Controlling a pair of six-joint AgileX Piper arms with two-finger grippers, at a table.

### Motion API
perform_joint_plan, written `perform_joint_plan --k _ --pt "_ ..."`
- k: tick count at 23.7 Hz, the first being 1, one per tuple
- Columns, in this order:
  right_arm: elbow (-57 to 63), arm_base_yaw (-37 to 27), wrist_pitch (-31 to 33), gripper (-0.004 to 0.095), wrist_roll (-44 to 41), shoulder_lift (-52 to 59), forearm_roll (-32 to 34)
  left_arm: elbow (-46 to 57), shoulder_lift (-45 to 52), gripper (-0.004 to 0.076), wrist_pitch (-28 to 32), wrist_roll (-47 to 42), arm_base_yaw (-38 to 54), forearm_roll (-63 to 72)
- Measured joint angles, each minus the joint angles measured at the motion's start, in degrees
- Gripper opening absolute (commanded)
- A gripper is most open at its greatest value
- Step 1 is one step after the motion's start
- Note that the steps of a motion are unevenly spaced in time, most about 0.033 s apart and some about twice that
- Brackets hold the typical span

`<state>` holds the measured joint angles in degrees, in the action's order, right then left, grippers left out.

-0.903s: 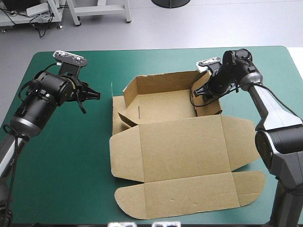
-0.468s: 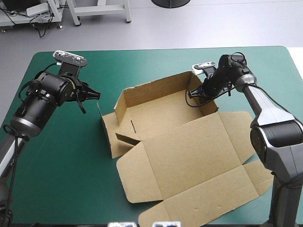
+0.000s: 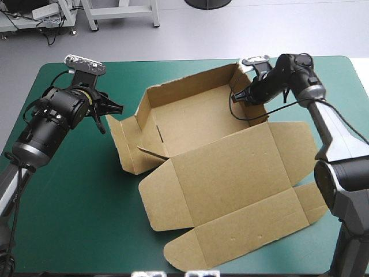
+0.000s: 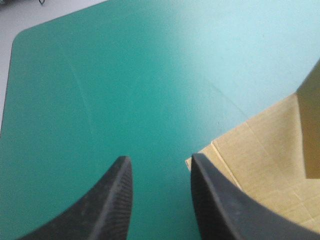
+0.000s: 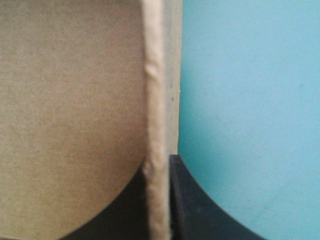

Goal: Fold the box

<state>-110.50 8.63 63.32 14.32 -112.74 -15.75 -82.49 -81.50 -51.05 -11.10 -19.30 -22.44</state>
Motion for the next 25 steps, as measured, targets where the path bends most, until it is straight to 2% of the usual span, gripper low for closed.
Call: perform_joint_plan --k 4,10,13,15,18,20,21,22,25 --pt "-4.6 -3.7 3.2 -0.0013 0.1 5.1 -0.4 0.0 0.0 0.0181 4.1 -4.9 0.0 -4.8" --pt "-7.6 -11.5 6.4 -0.0013 0.3 13.4 -0.5 0.0 0.0 0.0162 11.0 -17.2 0.7 -15.5" --pt "-7.7 -17.6 7.6 -0.0013 1.2 20.3 -4.0 -0.3 0.0 0.0162 17.4 -22.8 4.4 -11.9" --pt "-7.8 -19.0 7.9 -0.0013 1.3 23.6 -5.4 -0.4 -0.4 0.0162 19.5 -22.4 7.4 -4.5" --pt "-7.8 -19.2 8.2 -0.0013 1.6 26.6 -5.7 -0.4 -1.8 0.0162 20.4 -18.0 9.4 5.2" --pt "-7.9 -19.2 8.2 -0.0013 1.9 28.5 -6.1 -0.4 -3.1 0.0147 21.0 -10.0 10.2 17.3" --pt "-7.9 -19.2 8.2 -0.0013 2.0 29.3 -6.1 -0.4 -3.8 0.0138 21.4 -2.7 10.3 27.7" --pt "-7.9 -19.2 8.2 -0.0013 2.0 29.6 -6.1 -0.4 -4.0 0.0118 21.5 0.7 10.3 33.4" --pt "-7.9 -19.2 8.2 -0.0013 2.0 30.1 -6.2 -0.4 -4.4 0.0062 20.5 22.3 10.3 62.5"
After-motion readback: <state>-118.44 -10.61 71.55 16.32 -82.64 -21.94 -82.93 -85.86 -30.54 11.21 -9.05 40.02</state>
